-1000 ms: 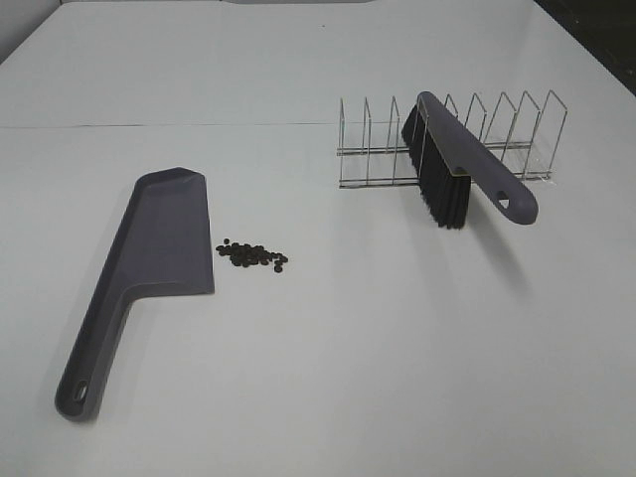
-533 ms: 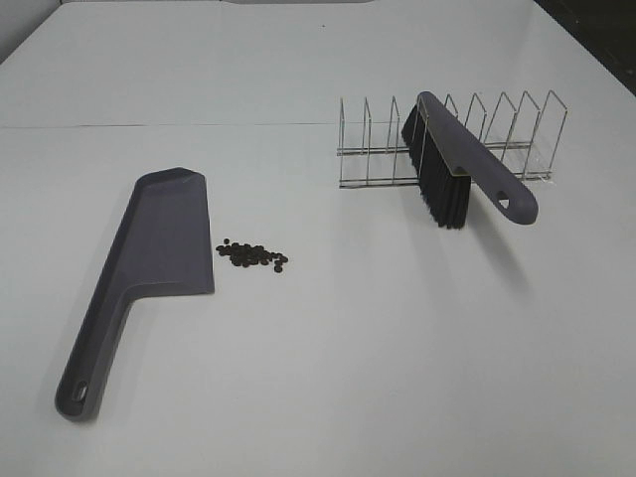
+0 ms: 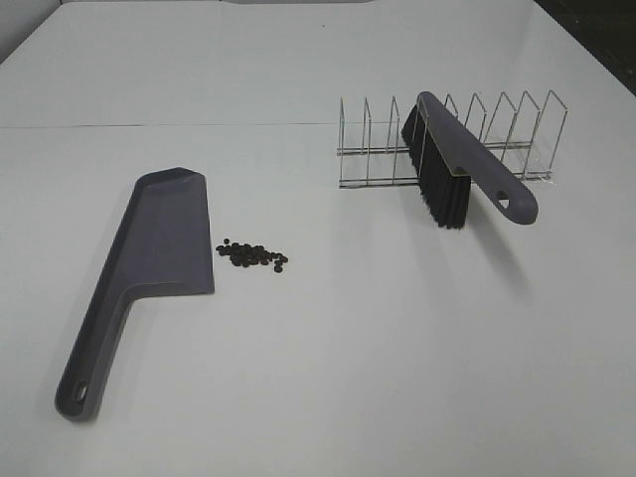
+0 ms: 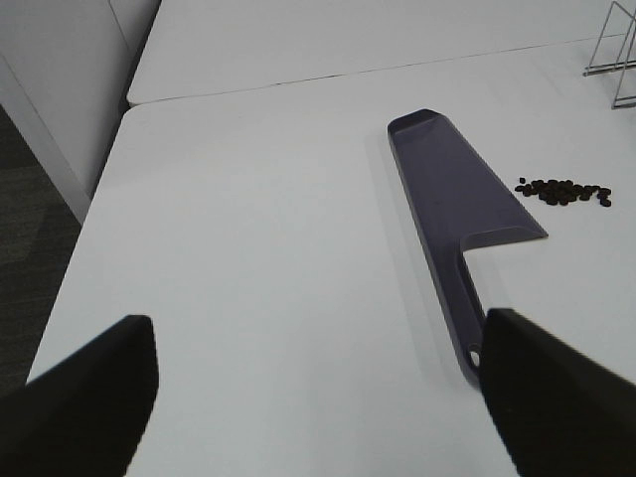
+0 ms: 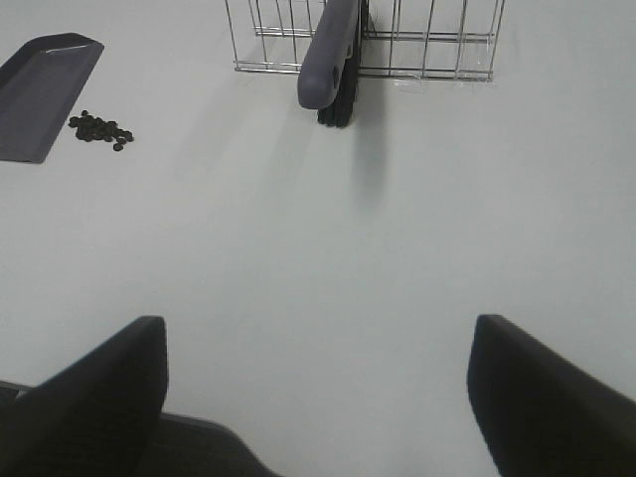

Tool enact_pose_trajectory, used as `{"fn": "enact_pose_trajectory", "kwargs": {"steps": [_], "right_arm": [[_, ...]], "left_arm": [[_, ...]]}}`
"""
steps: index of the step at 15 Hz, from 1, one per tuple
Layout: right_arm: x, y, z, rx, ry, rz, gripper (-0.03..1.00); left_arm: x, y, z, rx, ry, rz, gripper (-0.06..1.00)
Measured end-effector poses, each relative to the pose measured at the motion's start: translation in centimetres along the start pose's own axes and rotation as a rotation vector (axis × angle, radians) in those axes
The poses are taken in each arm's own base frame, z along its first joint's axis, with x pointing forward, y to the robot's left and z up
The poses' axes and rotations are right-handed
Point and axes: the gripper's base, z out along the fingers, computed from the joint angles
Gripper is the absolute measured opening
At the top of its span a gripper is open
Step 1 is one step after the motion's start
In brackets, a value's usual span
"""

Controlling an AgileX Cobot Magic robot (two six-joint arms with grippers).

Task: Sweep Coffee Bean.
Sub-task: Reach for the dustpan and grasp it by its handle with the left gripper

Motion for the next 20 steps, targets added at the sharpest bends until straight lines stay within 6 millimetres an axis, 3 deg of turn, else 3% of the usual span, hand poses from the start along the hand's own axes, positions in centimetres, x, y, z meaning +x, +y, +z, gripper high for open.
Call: {"fn": "enact_pose_trajectory", "kwargs": {"steps": [9,20], "right_arm": [[0.0,0.0,0.0,0.0,0.0,0.001,0.77],[0.0,0.0,0.0,0.0,0.0,0.001,0.77]], "left_arm": [[0.0,0.1,0.0,-0.008,-0.003,-0.081,0.81],[-1.5,1.6,4.4,-0.075,0.3,-0.213,0.81]]}}
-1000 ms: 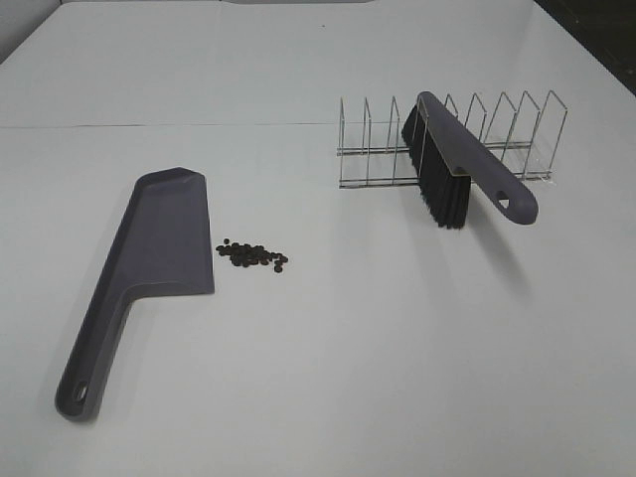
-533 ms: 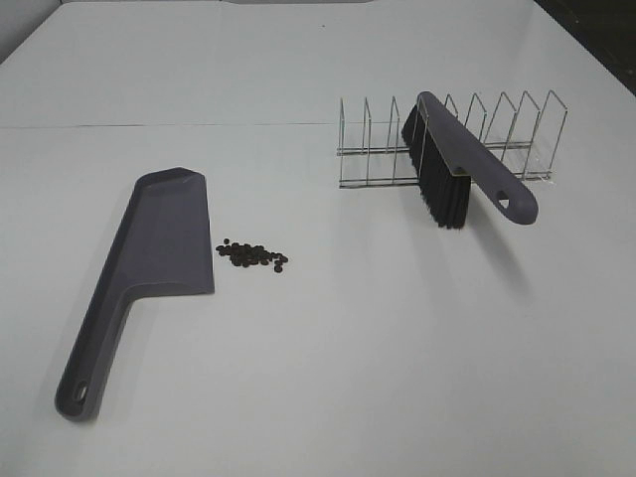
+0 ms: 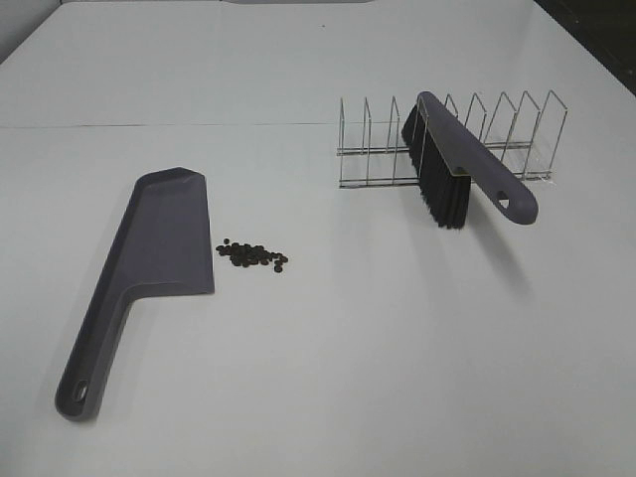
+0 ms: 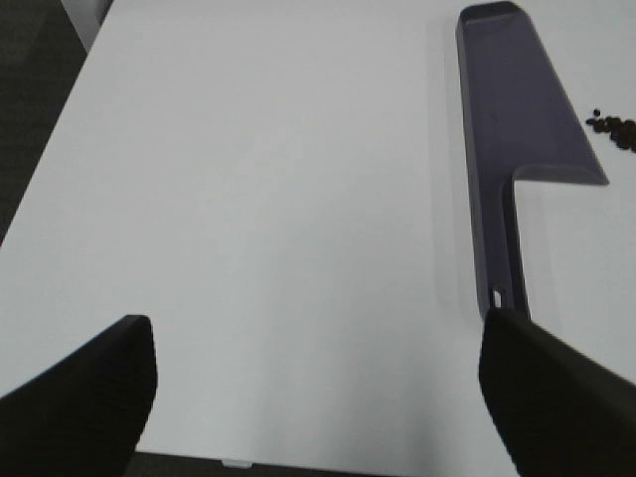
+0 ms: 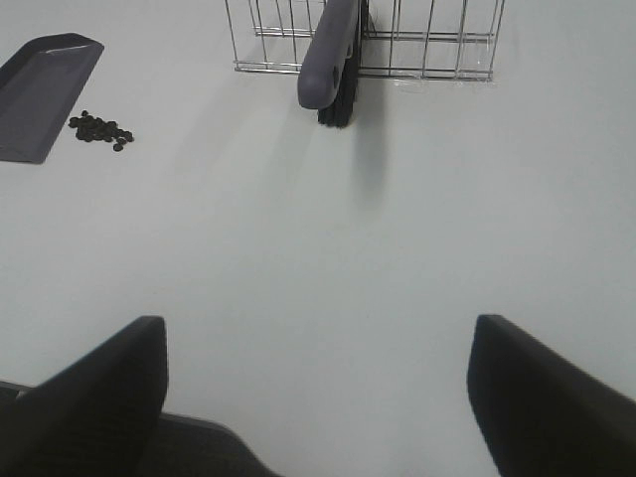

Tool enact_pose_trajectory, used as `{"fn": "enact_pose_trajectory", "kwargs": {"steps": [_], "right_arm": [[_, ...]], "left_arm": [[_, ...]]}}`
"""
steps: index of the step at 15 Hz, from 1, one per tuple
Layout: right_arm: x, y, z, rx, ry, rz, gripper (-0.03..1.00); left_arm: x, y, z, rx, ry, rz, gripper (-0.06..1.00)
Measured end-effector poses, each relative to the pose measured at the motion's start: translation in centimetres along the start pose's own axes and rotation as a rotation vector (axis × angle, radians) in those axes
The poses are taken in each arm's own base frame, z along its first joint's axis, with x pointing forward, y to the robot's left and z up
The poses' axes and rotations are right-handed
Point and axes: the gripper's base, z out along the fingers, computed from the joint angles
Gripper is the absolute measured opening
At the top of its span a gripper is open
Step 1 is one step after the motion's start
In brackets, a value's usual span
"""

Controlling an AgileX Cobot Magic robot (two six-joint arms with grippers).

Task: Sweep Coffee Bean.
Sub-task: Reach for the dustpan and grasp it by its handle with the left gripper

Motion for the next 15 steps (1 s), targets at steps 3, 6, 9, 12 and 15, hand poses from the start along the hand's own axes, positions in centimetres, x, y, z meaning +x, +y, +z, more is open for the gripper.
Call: {"fn": "enact_pose_trajectory", "kwargs": {"steps": [3,6,9,12,15], "right_arm": [[0.0,0.0,0.0,0.0,0.0,0.0,0.77],[0.0,0.0,0.0,0.0,0.0,0.0,0.77],[0.0,0.0,0.0,0.0,0.0,0.0,0.77],[0.0,0.0,0.0,0.0,0.0,0.0,0.77],[0.0,0.0,0.0,0.0,0.0,0.0,0.77]], "left_arm": [[-1.2,0.0,2.8,-0.007,0.195,-0.008,0.81],[-2.5,0.0,6.4,-0.012,0.388,-0.02,0.79],[-4.4,-0.1,8.8,0.001,0.408,-0.031,0.79],[-6.1,-0.7,13.0,0.07,0.49,-0.046,0.79],[-7.1,-1.5,16.9,0.138,0.599,-0.093,0.79]]}}
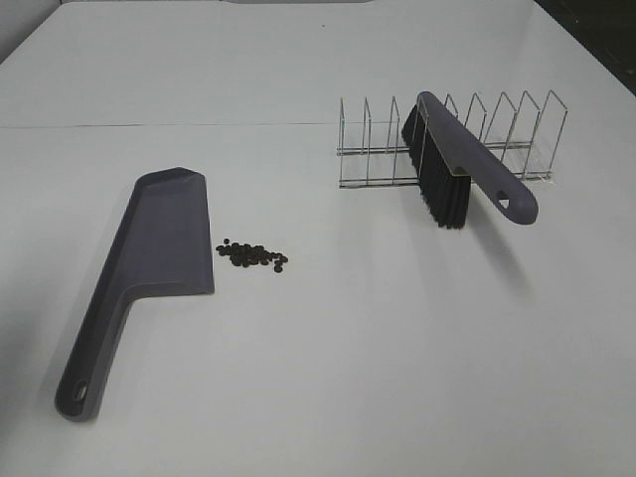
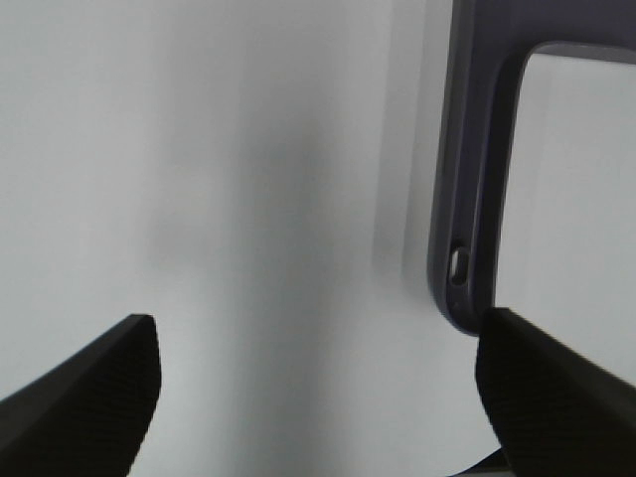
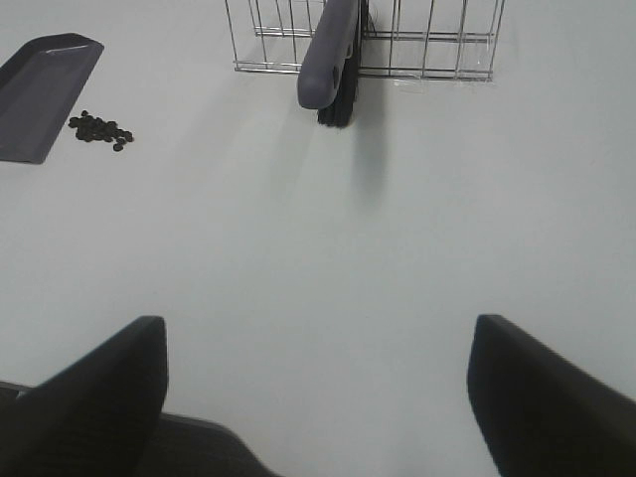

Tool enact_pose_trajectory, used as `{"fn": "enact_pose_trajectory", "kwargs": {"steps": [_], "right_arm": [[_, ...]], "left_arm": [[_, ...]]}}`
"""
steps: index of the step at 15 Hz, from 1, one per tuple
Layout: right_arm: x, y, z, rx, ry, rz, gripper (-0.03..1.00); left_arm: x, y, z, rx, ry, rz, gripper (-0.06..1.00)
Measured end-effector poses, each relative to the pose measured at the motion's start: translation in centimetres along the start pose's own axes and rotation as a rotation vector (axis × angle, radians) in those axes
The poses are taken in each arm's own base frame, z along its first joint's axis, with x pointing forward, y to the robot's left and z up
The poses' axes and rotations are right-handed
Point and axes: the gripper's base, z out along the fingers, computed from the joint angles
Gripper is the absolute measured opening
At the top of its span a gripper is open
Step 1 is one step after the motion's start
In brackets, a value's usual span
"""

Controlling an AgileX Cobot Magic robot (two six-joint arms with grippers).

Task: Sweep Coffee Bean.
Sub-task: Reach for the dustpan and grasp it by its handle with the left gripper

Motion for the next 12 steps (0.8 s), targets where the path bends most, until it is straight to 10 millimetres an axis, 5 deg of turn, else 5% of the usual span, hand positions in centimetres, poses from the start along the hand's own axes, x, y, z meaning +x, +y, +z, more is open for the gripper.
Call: {"fn": "enact_pose_trajectory", "kwargs": {"steps": [4,8,12], "right_arm": [[0.0,0.0,0.0,0.0,0.0,0.0,0.77],[0.0,0.0,0.0,0.0,0.0,0.0,0.77],[0.0,0.0,0.0,0.0,0.0,0.0,0.77]], "left_arm": [[-2.3,-2.1,3.3,0.023,0.12,0.042,0.79],[-4.0,-7.3,7.7,-0.024,0.171,0.046,0.79],[-4.4,-8.5,10.2,-0.054,0.218,0.022,0.79]]}}
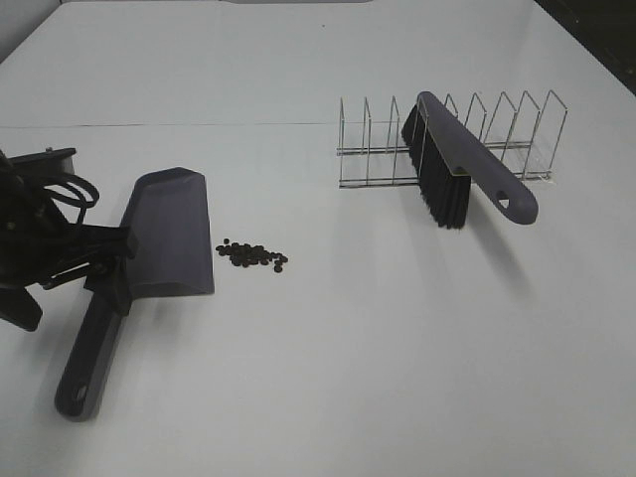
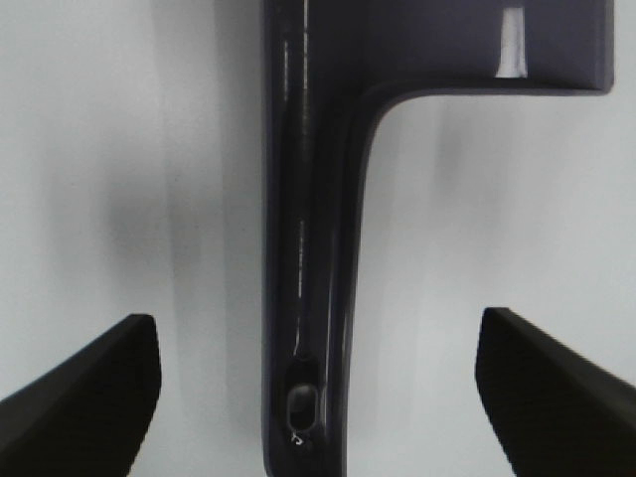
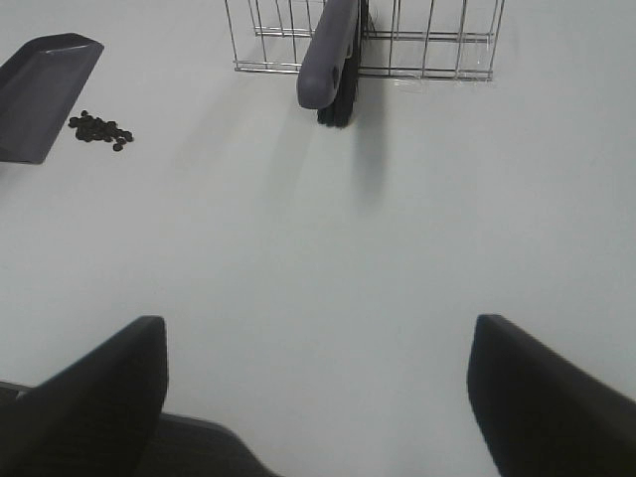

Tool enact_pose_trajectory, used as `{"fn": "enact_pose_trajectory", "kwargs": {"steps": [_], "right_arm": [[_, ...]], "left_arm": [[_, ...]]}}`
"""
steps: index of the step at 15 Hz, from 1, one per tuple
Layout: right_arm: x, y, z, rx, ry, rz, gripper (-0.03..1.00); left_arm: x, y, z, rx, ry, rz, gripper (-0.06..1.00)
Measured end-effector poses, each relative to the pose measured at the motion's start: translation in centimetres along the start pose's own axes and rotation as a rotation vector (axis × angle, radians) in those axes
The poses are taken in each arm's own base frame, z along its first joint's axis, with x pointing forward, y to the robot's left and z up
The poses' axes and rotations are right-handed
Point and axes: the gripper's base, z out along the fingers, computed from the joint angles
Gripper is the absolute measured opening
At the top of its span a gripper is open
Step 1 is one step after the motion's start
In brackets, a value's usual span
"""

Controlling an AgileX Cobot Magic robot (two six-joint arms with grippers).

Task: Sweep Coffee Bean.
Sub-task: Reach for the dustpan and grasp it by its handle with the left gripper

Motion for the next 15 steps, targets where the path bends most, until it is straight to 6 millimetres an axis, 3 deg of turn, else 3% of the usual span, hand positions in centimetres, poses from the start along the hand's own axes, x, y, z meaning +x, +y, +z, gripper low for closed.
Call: {"fn": "enact_pose_trajectory", "kwargs": {"steps": [5,10,15], "right_arm": [[0.0,0.0,0.0,0.0,0.0,0.0,0.77],[0.0,0.0,0.0,0.0,0.0,0.0,0.77],[0.0,0.0,0.0,0.0,0.0,0.0,0.77]], "left_arm": [[-0.6,0.5,3.3,-0.051,0.038,-0.026,0.79],[-2.4,0.1,4.5,-0.049,0.026,-0.03,0.78],[-2.8,0.1,5.1,-0.063,0.039,-0.019,0.76]]}}
